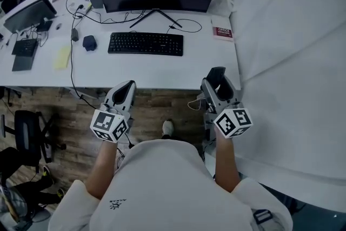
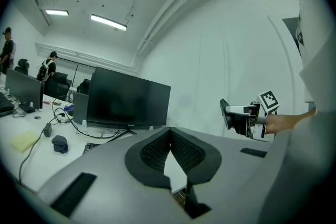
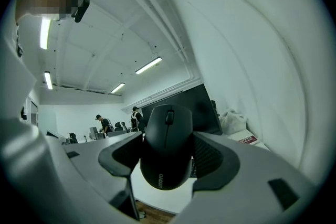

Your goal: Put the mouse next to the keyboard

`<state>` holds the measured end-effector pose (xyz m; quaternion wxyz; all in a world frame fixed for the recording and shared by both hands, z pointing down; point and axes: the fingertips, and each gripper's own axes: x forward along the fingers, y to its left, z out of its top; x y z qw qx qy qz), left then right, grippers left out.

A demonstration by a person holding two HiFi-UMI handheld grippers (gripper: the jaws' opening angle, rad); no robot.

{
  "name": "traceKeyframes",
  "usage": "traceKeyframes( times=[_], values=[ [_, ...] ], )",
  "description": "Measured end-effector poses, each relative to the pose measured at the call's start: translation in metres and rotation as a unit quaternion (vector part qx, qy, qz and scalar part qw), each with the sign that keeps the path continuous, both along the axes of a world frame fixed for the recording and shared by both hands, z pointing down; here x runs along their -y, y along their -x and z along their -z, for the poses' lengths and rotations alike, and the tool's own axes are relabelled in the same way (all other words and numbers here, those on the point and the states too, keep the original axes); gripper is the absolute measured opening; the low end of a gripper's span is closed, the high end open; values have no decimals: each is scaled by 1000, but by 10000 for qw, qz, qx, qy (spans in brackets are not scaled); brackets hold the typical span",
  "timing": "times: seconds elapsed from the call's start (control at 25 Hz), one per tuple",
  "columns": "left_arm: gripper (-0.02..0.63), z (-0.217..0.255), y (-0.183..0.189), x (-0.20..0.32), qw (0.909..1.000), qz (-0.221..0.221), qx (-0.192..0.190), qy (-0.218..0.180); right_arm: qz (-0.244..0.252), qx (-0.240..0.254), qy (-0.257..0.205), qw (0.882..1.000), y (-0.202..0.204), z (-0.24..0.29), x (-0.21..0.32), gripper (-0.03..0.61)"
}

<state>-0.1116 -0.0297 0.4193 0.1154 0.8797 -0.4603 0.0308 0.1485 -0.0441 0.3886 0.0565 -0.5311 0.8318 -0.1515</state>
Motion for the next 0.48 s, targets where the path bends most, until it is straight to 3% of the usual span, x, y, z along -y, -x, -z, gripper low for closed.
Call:
traceKeyframes(
  times=[0.48],
  values=[
    [12,-4,-54,48,9999,28,93,38,124,124,73,9998,-44,-12,50,300]
  ],
)
